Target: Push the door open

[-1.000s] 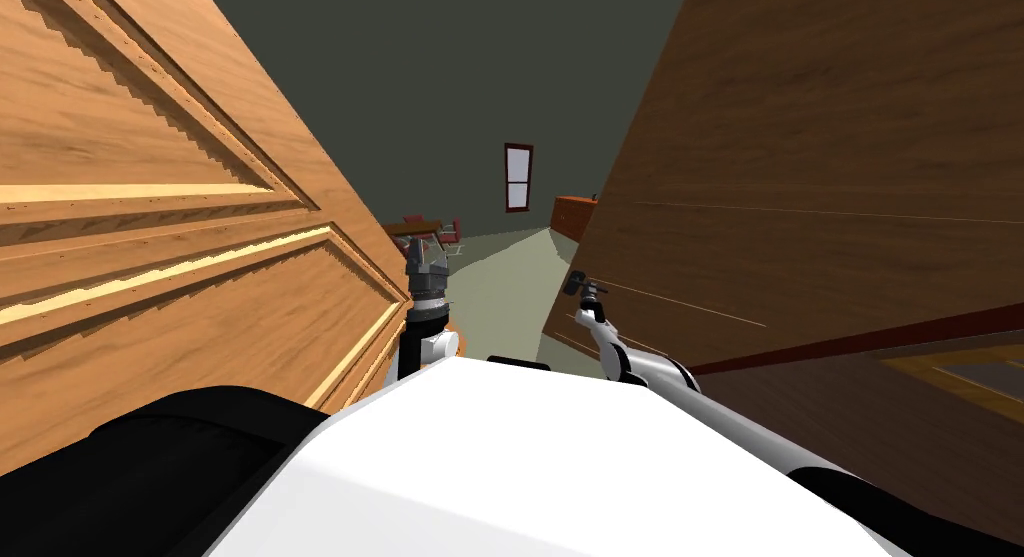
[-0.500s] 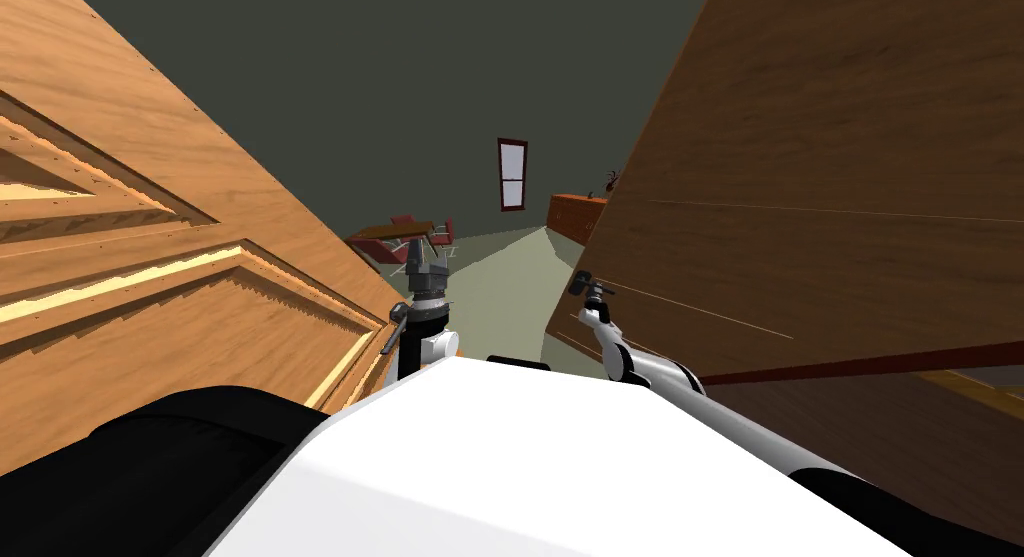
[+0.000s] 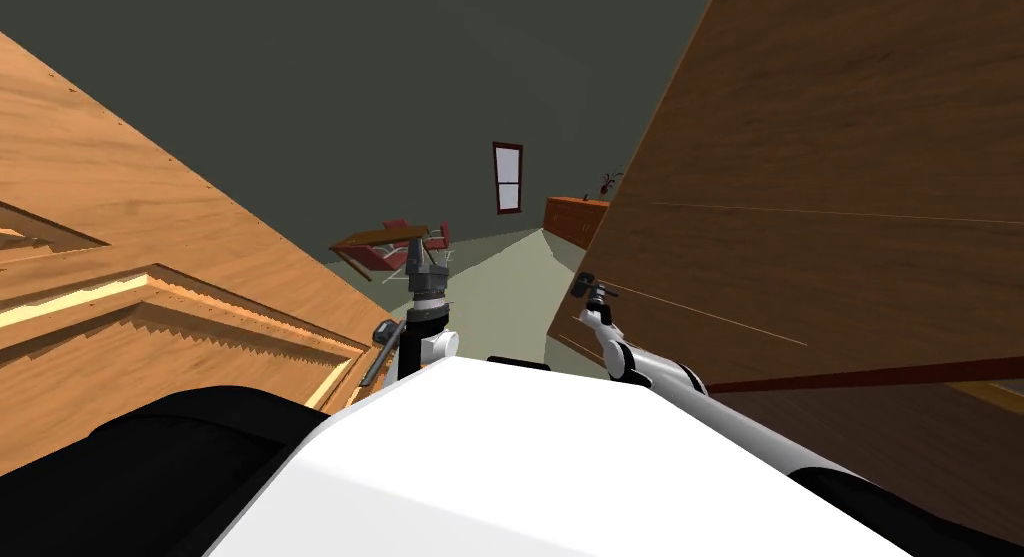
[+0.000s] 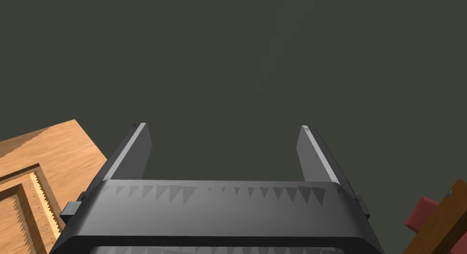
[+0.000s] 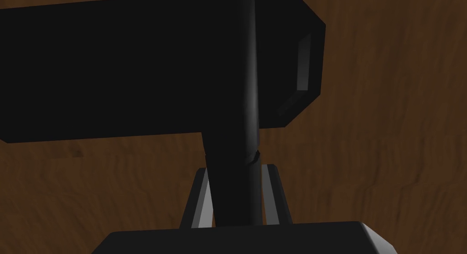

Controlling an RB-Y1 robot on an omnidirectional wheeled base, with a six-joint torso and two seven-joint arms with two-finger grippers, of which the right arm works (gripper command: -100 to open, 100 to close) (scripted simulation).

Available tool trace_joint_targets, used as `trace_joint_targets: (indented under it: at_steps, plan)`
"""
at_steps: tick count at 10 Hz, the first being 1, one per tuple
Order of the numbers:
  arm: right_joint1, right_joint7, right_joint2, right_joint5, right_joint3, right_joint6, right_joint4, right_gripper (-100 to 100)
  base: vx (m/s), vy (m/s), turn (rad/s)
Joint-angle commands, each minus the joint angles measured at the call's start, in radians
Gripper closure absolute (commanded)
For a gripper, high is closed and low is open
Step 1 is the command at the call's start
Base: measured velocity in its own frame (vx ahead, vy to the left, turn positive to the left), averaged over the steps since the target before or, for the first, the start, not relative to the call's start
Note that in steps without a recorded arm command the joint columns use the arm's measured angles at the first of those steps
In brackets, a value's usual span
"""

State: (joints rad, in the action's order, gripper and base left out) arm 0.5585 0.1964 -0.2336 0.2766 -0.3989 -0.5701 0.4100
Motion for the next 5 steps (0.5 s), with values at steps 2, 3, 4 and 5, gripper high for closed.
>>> trace_joint_targets:
  at_steps: [2,3,4,5]
  plan:
    - [-0.002,0.021,-0.009,0.012,-0.028,0.001,0.015,100,0.172,0.073,-0.078]
    - [-0.002,0.027,-0.010,0.015,-0.035,0.000,0.014,100,0.165,0.070,-0.077]
    - [-0.014,0.029,-0.002,0.014,-0.033,0.013,0.035,100,0.075,0.026,-0.042]
    - [-0.017,0.041,-0.012,0.024,-0.053,0.010,0.035,100,0.131,0.024,-0.036]
